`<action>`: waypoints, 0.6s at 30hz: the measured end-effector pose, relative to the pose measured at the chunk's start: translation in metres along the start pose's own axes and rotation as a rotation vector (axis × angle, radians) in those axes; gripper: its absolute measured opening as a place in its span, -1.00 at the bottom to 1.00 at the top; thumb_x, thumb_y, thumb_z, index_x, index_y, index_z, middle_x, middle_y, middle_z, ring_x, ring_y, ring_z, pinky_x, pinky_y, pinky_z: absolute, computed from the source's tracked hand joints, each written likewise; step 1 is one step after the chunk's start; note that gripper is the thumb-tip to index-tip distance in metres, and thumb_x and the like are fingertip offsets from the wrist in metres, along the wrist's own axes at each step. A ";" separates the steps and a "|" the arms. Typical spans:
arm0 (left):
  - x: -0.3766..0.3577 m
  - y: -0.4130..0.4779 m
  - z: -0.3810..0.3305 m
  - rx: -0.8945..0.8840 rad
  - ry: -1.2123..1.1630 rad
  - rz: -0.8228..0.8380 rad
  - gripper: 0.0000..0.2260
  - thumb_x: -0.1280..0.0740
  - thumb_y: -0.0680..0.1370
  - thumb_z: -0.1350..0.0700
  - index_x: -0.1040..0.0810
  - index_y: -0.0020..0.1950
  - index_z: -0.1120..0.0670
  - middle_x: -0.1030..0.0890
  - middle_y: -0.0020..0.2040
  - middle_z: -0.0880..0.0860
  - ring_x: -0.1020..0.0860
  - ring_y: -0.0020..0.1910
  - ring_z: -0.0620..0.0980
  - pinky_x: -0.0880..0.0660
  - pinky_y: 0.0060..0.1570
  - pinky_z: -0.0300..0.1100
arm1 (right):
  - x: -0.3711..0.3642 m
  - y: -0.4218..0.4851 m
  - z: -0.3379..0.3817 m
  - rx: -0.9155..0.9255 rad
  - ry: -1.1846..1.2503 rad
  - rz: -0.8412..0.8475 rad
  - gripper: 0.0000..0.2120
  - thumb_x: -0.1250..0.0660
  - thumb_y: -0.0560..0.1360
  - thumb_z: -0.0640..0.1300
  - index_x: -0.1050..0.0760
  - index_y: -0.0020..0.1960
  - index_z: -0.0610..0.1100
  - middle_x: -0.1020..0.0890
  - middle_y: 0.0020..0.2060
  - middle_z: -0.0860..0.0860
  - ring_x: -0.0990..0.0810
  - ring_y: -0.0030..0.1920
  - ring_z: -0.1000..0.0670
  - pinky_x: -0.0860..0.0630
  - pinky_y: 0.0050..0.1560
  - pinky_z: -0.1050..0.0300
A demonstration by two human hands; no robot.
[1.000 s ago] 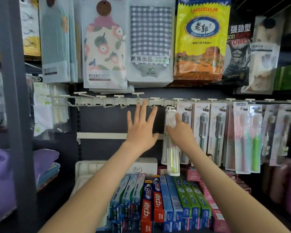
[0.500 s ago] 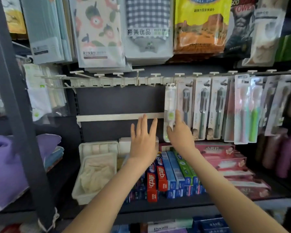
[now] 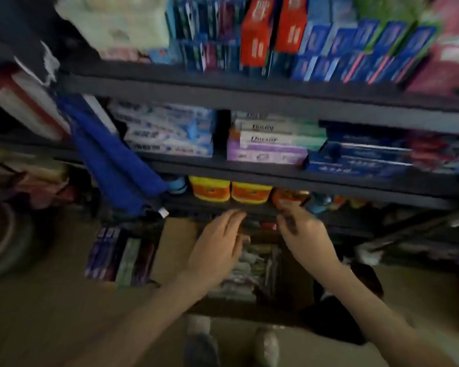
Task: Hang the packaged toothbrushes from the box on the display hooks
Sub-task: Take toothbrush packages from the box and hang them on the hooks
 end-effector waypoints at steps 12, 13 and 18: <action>-0.313 -0.095 0.216 0.475 0.149 0.815 -0.43 -0.21 0.64 0.06 -0.01 0.57 0.08 -0.10 0.54 0.10 -0.20 0.47 0.12 -0.25 0.37 -0.04 | -0.343 -0.075 -0.243 -0.493 -0.014 0.737 -0.52 -0.19 0.62 -0.12 -0.15 0.50 -0.07 -0.48 0.25 -0.13 -0.58 0.05 -0.11 -0.52 0.00 0.01; -0.329 -0.090 0.231 0.472 0.153 0.806 -0.43 -0.21 0.64 0.08 -0.01 0.57 0.07 -0.10 0.54 0.10 -0.20 0.47 0.12 -0.25 0.37 -0.02 | -0.365 -0.074 -0.253 -0.514 -0.025 0.763 -0.48 -0.19 0.62 -0.13 -0.09 0.53 -0.05 -0.41 0.33 -0.15 -0.58 0.07 -0.13 -0.53 -0.02 0.00; -0.399 -0.090 0.274 0.434 0.132 0.830 -0.41 -0.19 0.65 0.08 0.05 0.58 0.08 -0.03 0.57 0.09 -0.05 0.53 0.12 -0.16 0.44 -0.01 | -0.451 -0.046 -0.297 -0.532 -0.072 0.661 -0.41 -0.24 0.60 -0.13 -0.05 0.54 -0.11 -0.22 0.47 -0.12 -0.33 0.39 -0.17 -0.43 0.24 -0.04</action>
Point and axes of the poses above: each hand's wrist, its own y-axis towards the middle knuckle, its own x-axis out of the back of the hand, z = x × y, the point moved 6 cm from there along y, towards the middle knuckle
